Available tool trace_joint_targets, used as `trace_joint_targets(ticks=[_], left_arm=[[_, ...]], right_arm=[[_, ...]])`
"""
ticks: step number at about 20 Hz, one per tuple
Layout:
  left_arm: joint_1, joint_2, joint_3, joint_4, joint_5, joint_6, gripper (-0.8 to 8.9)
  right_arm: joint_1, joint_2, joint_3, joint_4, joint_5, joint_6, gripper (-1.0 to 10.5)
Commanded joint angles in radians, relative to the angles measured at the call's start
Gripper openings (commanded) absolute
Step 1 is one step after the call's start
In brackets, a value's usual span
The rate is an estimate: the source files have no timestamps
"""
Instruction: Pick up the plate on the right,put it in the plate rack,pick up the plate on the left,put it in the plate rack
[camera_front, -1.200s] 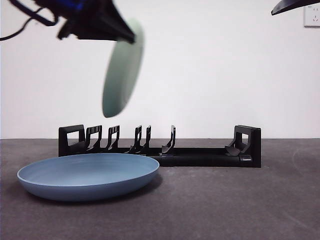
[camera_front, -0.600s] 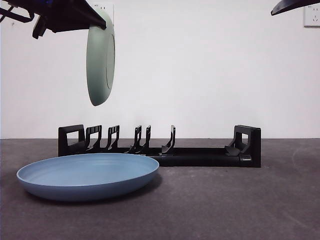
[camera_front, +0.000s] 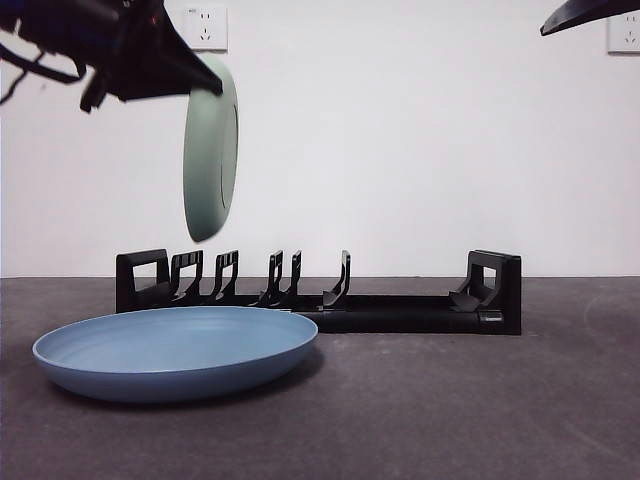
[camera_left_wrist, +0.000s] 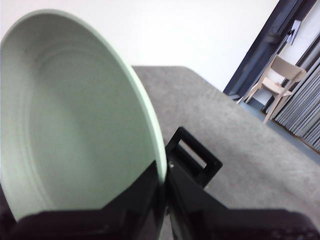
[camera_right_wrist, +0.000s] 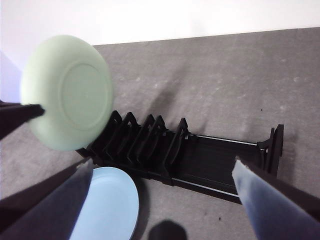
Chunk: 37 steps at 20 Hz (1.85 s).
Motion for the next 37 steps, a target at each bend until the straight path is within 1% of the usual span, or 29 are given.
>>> trace_joint_targets(ticks=[1,5,8,10,12,14,17,21,22,24,28,30,33,35,37], left_arm=[[0.0,0.044,0.007,0.025,0.002,0.001,-0.09],[0.0,0.099,0.007,0.03,0.001,0.009,-0.09],[0.0,0.123,0.007,0.03,-0.018,0.009,-0.09],[0.0,0.132,0.007,0.028,-0.056,0.015,-0.07],[-0.002,0.133,0.007,0.021,-0.101,0.043,0.0],[-0.003,0.133,0.007,0.014,-0.113,0.063,0.0],[-0.003,0.133,0.007,-0.008,-0.098,0.062,0.13],[-0.003,0.133,0.007,-0.072,-0.098,0.062,2.0],[-0.003,0.133,0.007,-0.085,-0.098,0.062,2.29],[-0.003,0.133,0.007,-0.108,-0.098,0.062,2.52],[-0.003,0.132,0.007,-0.123,-0.087,0.062,2.57],[-0.003,0.122,0.007,-0.121,-0.039,0.062,2.63],[-0.008,0.083,0.007,-0.121,0.01,0.062,3.16],[-0.014,0.043,0.007,-0.127,0.023,0.065,3.16],[-0.018,-0.006,0.007,-0.137,0.036,0.088,3.16]], right_arm=[[0.0,0.011,0.001,0.003,0.003,-0.009,4.7],[0.0,0.018,0.001,0.003,0.003,-0.012,4.7],[0.0,0.024,0.001,0.003,0.003,-0.012,4.7],[0.0,0.028,0.001,0.003,0.003,-0.012,4.7],[0.0,0.031,0.001,0.003,0.003,-0.012,4.7],[0.0,0.033,0.001,0.003,0.003,-0.012,4.7],[0.0,0.033,0.001,0.003,0.003,-0.012,4.7],[0.0,0.033,0.001,0.003,0.003,-0.012,4.7],[0.0,0.033,0.001,0.003,0.003,-0.012,4.7],[0.0,0.033,0.001,0.003,0.003,-0.012,4.7],[0.0,0.033,0.001,0.003,0.003,-0.012,4.7],[0.0,0.033,0.001,0.003,-0.001,-0.011,4.7],[0.003,0.033,0.001,-0.002,-0.013,-0.011,4.7],[0.003,0.035,0.001,-0.003,-0.053,-0.008,4.7],[0.003,0.042,0.001,-0.006,-0.107,0.001,4.7]])
